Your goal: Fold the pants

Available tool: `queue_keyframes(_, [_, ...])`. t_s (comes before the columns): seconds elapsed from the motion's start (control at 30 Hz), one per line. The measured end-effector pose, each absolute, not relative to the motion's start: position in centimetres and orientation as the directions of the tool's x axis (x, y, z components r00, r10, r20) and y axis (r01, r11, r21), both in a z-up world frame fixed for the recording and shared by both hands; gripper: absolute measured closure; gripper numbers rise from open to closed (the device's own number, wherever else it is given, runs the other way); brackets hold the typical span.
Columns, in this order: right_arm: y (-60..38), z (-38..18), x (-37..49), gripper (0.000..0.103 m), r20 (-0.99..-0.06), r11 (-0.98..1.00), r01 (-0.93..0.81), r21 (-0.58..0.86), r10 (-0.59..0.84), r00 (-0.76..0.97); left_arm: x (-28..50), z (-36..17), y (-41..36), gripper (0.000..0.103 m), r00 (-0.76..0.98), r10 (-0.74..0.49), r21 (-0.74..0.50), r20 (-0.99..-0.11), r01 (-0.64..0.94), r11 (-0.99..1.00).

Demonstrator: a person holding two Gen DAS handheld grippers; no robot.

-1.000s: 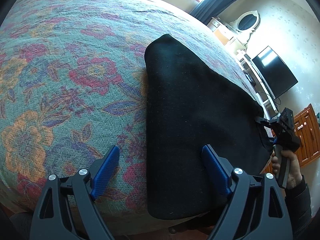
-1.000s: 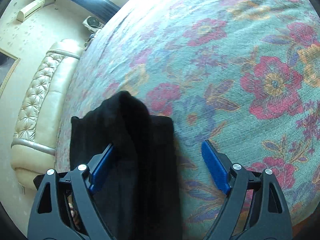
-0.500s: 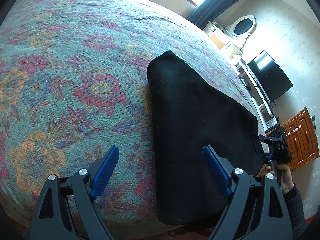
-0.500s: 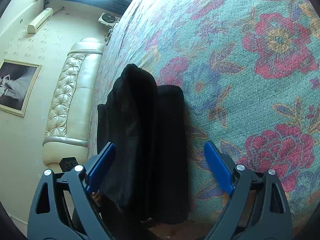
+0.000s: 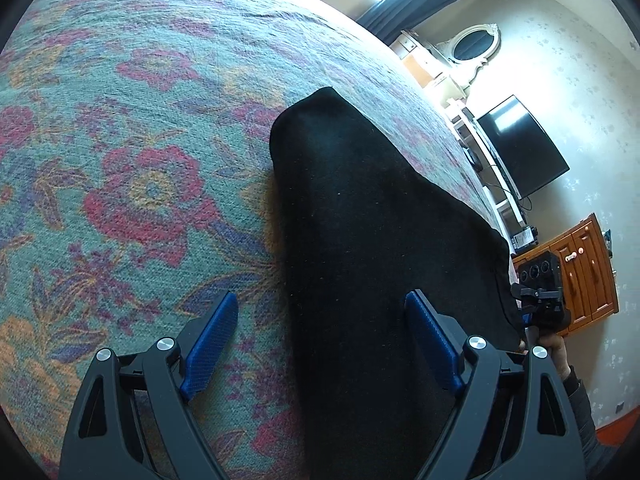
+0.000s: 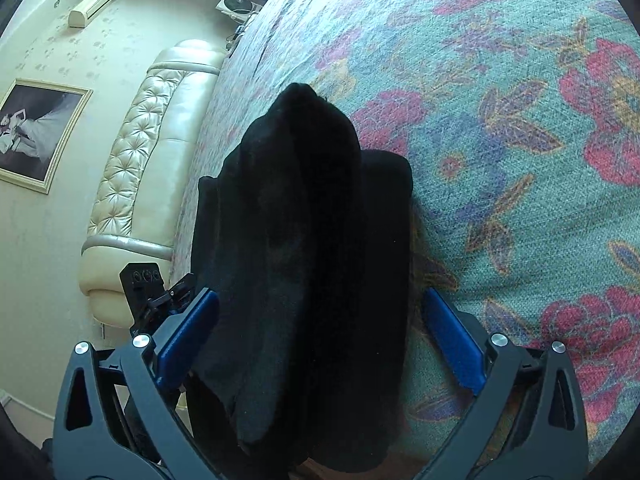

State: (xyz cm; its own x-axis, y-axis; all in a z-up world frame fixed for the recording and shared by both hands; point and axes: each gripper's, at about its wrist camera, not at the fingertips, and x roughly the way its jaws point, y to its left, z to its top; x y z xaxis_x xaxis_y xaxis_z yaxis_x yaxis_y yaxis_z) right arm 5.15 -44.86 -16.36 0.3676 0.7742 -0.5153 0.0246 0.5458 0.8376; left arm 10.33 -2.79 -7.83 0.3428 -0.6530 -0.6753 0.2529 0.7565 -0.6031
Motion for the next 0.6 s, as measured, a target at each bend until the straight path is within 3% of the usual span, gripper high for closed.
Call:
queue_keyframes(0.2, [-44.7,-16.4,5.1,0.002,-0.493,0.526,-0.002,0.850,0.799,0.345,11.4,-9.1,-4.1,0.017,0.214,-0.790,-0.747,-0.575,0.257,0.614])
queue_keyframes(0.6, [-42.7,-15.8,3.5,0.002,-0.462,0.479,-0.034,0.877,0.860,0.219,7.8,-8.8,-4.1,0.017,0.101,-0.808,-0.721,-0.581,0.395,0.569])
